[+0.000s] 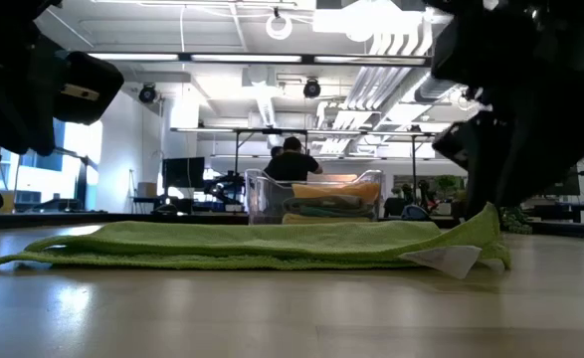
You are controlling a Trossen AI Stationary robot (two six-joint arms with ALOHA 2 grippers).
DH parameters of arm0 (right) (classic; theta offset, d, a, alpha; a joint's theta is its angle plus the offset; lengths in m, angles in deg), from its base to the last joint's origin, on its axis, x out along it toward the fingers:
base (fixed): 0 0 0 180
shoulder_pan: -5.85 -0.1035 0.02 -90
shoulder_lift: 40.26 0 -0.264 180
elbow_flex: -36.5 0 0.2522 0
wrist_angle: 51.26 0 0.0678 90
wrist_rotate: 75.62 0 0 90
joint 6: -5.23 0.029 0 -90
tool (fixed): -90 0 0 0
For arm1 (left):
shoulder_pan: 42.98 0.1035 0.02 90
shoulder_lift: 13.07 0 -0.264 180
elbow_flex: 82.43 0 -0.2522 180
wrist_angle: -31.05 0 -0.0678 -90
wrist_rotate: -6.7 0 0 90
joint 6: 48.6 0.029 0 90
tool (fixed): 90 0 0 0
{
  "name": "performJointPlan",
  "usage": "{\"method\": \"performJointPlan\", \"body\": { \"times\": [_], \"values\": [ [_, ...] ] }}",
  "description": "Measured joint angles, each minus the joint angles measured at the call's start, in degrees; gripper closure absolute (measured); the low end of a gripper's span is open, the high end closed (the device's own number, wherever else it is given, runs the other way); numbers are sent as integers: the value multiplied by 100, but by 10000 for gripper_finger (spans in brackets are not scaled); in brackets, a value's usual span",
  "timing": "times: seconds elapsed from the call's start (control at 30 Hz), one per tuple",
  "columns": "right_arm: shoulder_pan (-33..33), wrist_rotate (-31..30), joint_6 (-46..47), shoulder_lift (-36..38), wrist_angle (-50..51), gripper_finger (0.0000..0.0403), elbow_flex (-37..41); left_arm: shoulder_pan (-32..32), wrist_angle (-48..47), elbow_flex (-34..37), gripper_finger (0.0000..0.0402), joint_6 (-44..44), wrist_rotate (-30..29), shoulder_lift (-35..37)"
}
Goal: Fold microfiber towels
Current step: Fold the green towel on the table
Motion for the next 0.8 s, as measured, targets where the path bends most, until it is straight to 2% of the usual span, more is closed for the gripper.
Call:
{"method": "performJointPlan", "body": {
  "times": [0.17,0.27,0.43,0.57,0.67,0.8],
  "values": [
    [-21,74,-188,-325,-286,305,2,77,-239,0,395,-2,79,0],
    [13,-23,-305,-484,-232,332,4,103,-339,0,396,-37,68,-2],
    [21,-340,-462,-399,27,396,4,89,-223,0,356,-268,83,-35],
    [36,-381,-455,-290,39,389,4,76,-99,0,308,-394,6,-353],
    [48,-477,-502,-217,79,399,4,62,-127,-51,274,-425,-31,-758],
    [49,-507,-557,-188,149,399,4,-73,-82,-187,244,-105,-337,-1182]
  ]
}}
